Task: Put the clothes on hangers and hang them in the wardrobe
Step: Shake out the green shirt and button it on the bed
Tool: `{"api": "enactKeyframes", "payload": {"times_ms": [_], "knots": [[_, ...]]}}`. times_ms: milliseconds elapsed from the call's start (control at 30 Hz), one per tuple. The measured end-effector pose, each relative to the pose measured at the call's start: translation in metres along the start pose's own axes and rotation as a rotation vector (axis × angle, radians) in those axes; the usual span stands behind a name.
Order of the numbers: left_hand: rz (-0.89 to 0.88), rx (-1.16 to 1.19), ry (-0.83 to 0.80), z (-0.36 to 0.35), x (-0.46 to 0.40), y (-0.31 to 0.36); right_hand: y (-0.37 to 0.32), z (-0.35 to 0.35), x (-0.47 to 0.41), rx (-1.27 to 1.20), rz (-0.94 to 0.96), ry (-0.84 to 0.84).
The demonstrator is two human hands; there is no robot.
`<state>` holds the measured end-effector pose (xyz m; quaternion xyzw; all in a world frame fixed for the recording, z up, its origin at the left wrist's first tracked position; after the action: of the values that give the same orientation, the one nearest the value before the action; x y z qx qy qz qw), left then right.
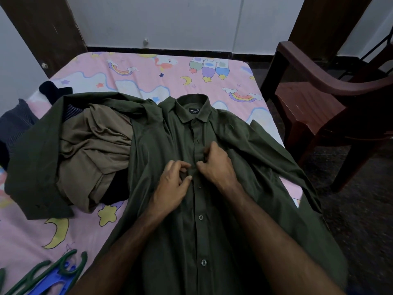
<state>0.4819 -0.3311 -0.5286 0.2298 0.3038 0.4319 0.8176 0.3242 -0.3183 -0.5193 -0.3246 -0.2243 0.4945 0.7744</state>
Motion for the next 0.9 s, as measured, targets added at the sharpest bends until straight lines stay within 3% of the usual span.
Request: {"api": "enactKeyframes", "payload": {"times_ms": [100, 233, 333, 433, 533, 667, 767, 900], "knots": [[-0.061, -0.055, 0.014, 0.006, -0.011, 0.002, 0.003, 0.004, 0.006, 0.022, 0.011, 0.059], [-0.154, -0.192, 0.062, 0.020, -0.035, 0.011, -0.019, -0.009, 0.012, 0.326, 0.175, 0.057], [-0.248, -0.253, -0.029, 0.011, -0.054, 0.026, -0.030, -0.014, 0.009, 0.484, 0.230, 0.050], [-0.022, -0.071, -0.164, -0.009, -0.067, 0.005, -0.039, -0.023, 0.009, 0.594, 0.301, 0.020], [0.189, -0.046, -0.116, -0.019, -0.067, -0.021, -0.045, -0.028, 0.009, 0.606, 0.342, -0.024], [0.105, -0.139, -0.086, -0.028, -0.061, -0.017, -0.029, -0.010, -0.002, 0.390, 0.159, -0.015], [0.147, -0.079, -0.079, -0.029, -0.058, -0.018, 0.003, 0.008, -0.005, 0.108, -0.041, 0.046], [0.239, 0.021, -0.056, -0.029, -0.058, -0.023, 0.038, 0.009, -0.009, -0.302, -0.157, 0.016]]}}
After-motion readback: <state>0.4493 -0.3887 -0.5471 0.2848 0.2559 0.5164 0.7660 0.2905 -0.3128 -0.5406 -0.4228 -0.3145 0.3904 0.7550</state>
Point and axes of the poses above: each hand's wrist, its own x-axis away from the middle knuckle, its own z-axis out of the back of the hand, y = z × x, the point moved 10 cm from there along -x, towards the middle knuckle, and after that the axes turned 8 degrees about -x, right-handed, at the moved point
